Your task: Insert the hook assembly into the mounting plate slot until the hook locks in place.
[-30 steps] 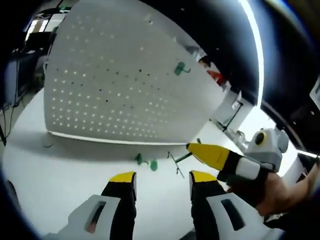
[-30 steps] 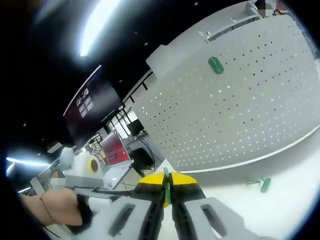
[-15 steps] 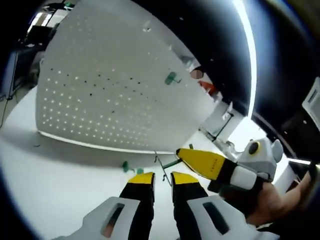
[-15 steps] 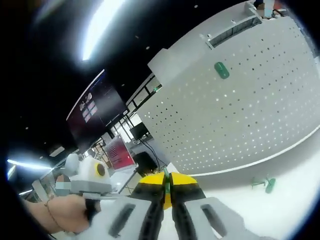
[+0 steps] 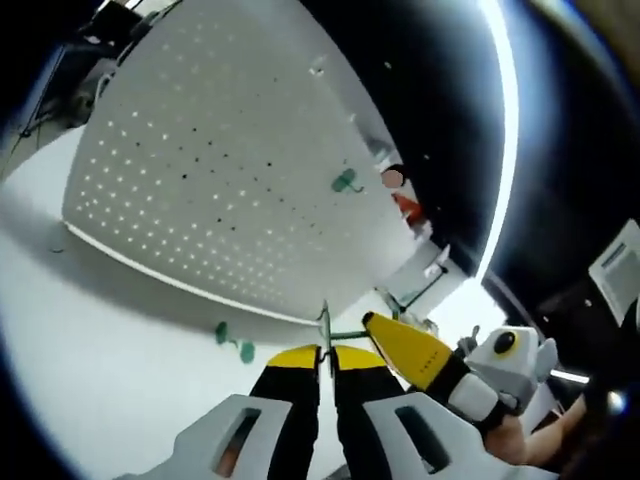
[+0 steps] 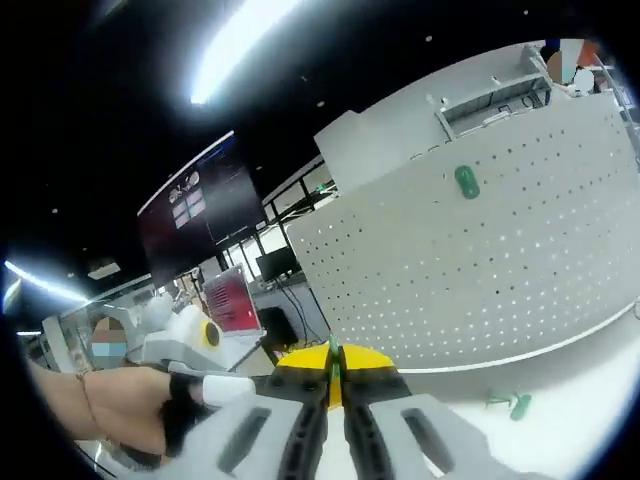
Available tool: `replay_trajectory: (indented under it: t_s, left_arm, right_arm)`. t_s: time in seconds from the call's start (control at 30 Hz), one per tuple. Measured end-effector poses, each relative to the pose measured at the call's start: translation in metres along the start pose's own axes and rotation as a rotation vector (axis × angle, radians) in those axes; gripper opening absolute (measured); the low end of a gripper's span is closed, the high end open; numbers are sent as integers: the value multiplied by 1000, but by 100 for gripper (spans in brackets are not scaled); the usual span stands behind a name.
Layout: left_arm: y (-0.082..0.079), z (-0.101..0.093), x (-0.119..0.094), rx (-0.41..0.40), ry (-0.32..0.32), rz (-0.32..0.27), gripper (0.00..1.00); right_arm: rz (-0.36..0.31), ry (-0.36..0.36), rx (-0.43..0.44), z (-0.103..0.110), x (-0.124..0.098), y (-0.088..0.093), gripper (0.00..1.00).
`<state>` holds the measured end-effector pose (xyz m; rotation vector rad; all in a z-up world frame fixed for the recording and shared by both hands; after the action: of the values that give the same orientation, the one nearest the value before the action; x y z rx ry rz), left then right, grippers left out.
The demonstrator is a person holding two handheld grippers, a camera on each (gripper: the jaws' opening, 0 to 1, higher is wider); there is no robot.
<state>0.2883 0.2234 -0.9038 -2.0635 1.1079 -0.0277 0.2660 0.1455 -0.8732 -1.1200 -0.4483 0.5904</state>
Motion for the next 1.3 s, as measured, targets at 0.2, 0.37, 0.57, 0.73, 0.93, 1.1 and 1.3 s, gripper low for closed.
replay_trajectory:
  t_s: [0.2, 0.37, 0.57, 0.73, 0.93, 1.1, 1.3]
  left_arm:
    - [-1, -1, -1, -8, -8, 2, 2]
    - [-6, -4, -2, 71, -33, -14, 1]
    - [-19, -3, -8, 155, -56, -54, 1]
    - [-24, -3, -11, 355, -86, -66, 1]
    - [-25, -9, -14, 474, -94, -100, 1]
    - [-23, -10, -17, 486, -84, -102, 1]
    - [-23, -15, -18, 562, -91, -118, 1]
  right_arm:
    - [16, 2, -25, 0, 1, -2, 0]
    - [38, -8, 8, -1, 2, -8, 5]
    - [77, -99, 92, 5, 3, -16, 13]
    - [98, -108, 43, 8, 3, -22, 12]
    - [130, -126, 93, 7, 6, -15, 9]
    - [125, -130, 128, 9, 5, -14, 7]
    - [130, -138, 163, 8, 6, -10, 6]
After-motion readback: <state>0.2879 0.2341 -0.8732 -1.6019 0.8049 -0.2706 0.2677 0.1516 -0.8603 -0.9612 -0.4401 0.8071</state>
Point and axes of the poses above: the point that each gripper's makers call its tool centre point, and the gripper's own axes: x roughly forward along the fingers, z roughly to its left, y roughly out of its underside, the point moved 6 cm from there along -x, roughly backward along the fingers, and after that the axes turned 12 degrees about -y, right-handed, at the moved point
